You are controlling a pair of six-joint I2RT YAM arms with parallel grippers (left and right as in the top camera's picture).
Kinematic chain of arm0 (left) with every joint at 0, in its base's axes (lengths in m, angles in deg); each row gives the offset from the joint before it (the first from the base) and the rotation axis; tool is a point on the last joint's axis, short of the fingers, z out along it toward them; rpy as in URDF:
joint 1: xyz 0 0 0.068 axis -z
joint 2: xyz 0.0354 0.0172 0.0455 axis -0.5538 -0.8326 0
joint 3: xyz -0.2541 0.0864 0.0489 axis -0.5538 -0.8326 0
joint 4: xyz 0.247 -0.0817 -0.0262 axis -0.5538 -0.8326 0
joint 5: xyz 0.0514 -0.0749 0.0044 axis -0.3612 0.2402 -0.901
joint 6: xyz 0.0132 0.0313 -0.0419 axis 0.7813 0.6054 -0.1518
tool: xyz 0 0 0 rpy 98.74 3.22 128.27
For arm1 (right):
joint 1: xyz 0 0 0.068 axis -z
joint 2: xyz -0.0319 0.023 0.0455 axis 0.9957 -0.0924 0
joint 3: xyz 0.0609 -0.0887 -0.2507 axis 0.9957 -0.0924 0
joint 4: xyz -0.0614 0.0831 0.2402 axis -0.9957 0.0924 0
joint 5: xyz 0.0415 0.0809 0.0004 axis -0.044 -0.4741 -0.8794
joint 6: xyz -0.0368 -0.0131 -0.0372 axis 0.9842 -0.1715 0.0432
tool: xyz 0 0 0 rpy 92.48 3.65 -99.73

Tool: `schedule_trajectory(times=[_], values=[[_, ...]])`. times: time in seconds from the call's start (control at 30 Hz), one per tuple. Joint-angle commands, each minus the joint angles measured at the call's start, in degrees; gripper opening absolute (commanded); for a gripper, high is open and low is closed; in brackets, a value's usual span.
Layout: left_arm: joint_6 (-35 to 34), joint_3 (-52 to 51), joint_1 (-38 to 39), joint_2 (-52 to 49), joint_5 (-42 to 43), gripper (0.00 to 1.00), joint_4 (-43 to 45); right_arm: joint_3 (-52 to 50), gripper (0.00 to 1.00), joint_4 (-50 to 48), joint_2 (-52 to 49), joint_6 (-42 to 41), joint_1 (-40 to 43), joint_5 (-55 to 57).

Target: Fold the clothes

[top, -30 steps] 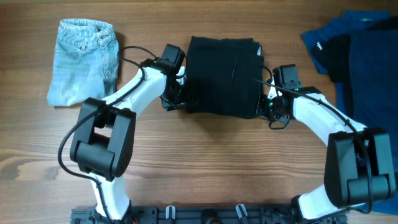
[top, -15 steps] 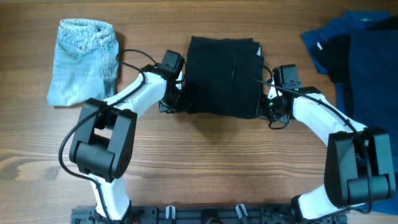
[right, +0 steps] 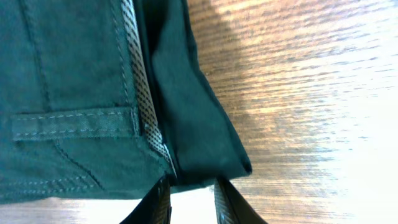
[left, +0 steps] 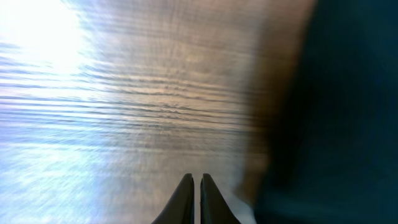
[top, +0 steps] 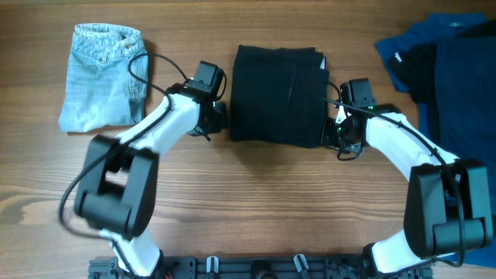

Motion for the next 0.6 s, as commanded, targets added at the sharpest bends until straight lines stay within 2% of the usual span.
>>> schedule_trajectory(times=[0.0,0.1,0.17,0.2,0.27,0.3,0.33,0.37,0.4,0.57], values=[[-3.6,0.1,-0.2,9.2,-0.9,0.05,0.4,8.2,0.27,4.7,4.2,0.9,0.3,2.4],[-6.2,0.1,-0.2,10.4,2.9,0.05,0.8,12.9,0.34,8.5,6.9,0.8,1.3,5.7],[-6.2,0.0,0.1,9.8,8.7,0.06,2.0,14.3,0.46,10.2,8.8,0.9,3.2,8.6],[-6.3,0.0,0.5,9.3,11.0,0.05,3.6,14.3,0.48,10.3,9.6,0.8,4.4,10.0],[-9.4,0.0,2.3,8.0,11.8,0.04,7.3,14.2,0.5,10.4,10.0,0.8,8.3,11.5],[-10.3,0.0,3.4,7.3,11.7,0.04,9.5,14.2,0.56,10.4,10.0,0.5,9.7,11.5],[-10.5,0.0,4.4,6.7,11.8,0.04,11.4,14.0,0.66,10.7,10.0,-0.3,11.1,11.5],[-10.9,0.0,5.9,5.9,11.7,0.04,13.7,14.0,0.96,11.5,10.0,-1.7,12.4,11.5],[-11.3,0.0,7.5,5.1,11.7,0.04,16.2,14.0,1.0,11.9,9.8,-2.7,13.0,11.5],[-13.7,0.0,14.4,0.2,10.2,0.04,23.7,14.0,0.99,10.1,9.7,-2.6,13.3,11.5]])
